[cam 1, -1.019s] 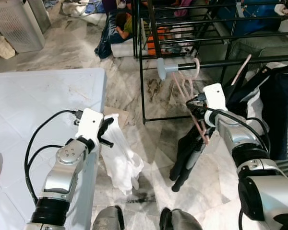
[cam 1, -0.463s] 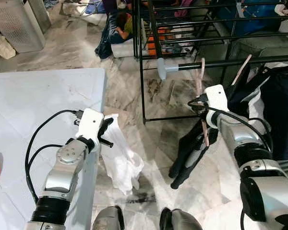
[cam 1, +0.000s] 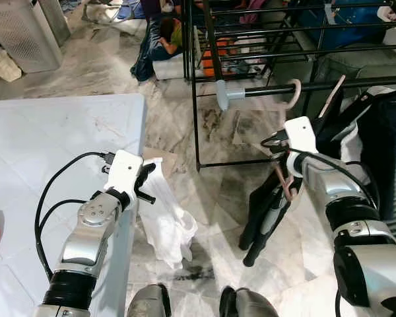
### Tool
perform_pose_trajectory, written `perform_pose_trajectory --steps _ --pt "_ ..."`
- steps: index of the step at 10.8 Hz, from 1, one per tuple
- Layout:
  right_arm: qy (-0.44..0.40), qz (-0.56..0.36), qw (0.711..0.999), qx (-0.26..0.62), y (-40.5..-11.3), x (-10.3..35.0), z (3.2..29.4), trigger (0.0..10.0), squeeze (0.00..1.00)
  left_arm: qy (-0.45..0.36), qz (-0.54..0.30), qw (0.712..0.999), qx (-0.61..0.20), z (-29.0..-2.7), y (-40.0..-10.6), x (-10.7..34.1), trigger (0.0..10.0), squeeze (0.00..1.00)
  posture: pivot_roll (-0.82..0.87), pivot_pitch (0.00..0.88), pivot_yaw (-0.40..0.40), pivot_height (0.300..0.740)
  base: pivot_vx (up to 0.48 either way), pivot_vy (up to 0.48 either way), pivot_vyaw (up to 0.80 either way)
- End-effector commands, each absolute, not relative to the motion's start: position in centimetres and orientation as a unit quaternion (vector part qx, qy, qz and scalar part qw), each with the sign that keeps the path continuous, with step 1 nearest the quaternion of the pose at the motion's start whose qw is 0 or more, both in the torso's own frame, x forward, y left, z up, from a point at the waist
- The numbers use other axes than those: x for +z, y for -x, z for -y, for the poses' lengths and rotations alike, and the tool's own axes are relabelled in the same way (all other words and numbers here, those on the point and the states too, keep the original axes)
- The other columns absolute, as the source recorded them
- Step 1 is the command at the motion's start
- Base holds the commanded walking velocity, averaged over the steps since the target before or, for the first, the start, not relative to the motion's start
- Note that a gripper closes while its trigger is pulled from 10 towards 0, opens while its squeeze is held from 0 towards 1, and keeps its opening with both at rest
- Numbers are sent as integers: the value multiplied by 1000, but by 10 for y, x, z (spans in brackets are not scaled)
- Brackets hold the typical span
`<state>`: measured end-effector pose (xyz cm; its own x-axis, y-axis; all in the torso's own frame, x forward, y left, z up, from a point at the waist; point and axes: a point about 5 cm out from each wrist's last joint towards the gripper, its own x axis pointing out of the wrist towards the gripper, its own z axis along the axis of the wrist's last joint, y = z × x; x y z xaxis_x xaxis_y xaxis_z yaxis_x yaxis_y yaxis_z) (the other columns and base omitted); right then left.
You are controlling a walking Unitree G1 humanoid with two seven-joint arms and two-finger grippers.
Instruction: Hang hanger
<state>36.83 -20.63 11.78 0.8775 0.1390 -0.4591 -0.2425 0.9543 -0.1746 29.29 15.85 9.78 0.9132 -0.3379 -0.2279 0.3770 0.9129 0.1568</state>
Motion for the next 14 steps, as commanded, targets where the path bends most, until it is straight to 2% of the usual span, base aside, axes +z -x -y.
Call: perform_pose_trajectory --steps 1,4,6,7,8,9,12,13,14 --pt "118 -223 962 107 -369 120 203 1529 0 -108 -87 974 -177 -161 -296 103 10000 0 12 88 21 740 0 0 0" --pt "145 -201 958 146 -369 123 190 2471 0 -109 -88 975 -173 -163 -296 103 10000 0 12 88 21 740 0 0 0" --pt "173 -196 952 156 -366 121 191 2824 0 -110 -89 975 -172 -162 -297 102 10000 0 13 91 18 740 0 0 0" --pt "177 -199 951 156 -364 119 194 4980 0 -110 -90 975 -172 -162 -297 102 10000 0 10 91 19 740 0 0 0" --pt "180 -204 949 157 -363 117 196 10000 0 -111 -91 974 -173 -162 -297 101 10000 0 10 91 19 740 0 0 0" --pt "178 -209 948 158 -362 115 198 10000 1000 -111 -91 974 -173 -162 -297 101 10000 0 10 91 19 740 0 0 0" --pt "185 -223 943 162 -360 111 203 10000 1000 -112 -94 974 -172 -162 -297 100 10000 0 7 91 19 740 0 0 0" --pt "183 -227 942 167 -358 110 202 10000 145 -113 -95 974 -172 -162 -297 100 10000 0 7 93 19 740 0 0 0" --pt "183 -227 942 168 -358 110 202 10000 145 -113 -95 974 -172 -162 -297 100 10000 0 7 93 19 740 0 0 0"
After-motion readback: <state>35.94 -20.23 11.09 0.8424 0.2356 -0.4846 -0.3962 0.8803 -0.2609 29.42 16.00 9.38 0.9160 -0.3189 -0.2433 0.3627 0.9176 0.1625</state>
